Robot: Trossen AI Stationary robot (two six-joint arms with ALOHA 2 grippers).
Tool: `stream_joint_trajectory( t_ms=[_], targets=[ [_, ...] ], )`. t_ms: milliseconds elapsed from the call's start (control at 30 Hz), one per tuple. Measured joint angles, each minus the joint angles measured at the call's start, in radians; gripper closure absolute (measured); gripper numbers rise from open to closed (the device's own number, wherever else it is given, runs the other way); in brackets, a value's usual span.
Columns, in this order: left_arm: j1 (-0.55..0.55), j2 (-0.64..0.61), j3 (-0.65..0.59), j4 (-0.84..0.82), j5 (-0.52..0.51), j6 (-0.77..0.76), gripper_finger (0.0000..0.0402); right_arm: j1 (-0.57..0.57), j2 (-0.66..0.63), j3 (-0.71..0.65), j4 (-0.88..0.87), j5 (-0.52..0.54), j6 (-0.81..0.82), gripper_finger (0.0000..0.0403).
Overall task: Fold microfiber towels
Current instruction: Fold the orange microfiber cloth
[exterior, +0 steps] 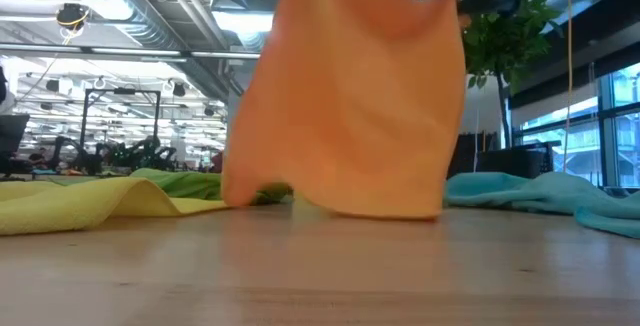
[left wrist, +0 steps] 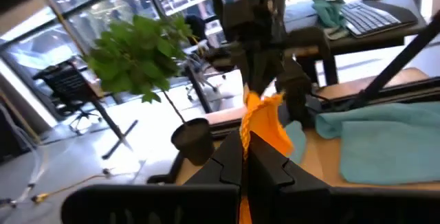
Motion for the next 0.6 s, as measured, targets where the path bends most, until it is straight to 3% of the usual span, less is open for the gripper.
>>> stream_joint_trajectory(
  t_ms=[167,367,600],
  targets=[
    [-0.044,-0.018,0.0,-0.008,-0.05,0.006,0.0401,0.025,0.0,0.048,-0.042,0.001,-0.001,0.0401],
    [-0.18,-0.019,0.0,0.006,-0.279,0.112,0.0401,0.125,0.0,0.048,-0.013,-0.068,0.024,0.0401],
    [-0.357,-0.019,0.0,0.031,-0.295,0.028,0.0401,0.294,0.0,0.048,0.083,-0.068,0.057,0.04]
  ],
)
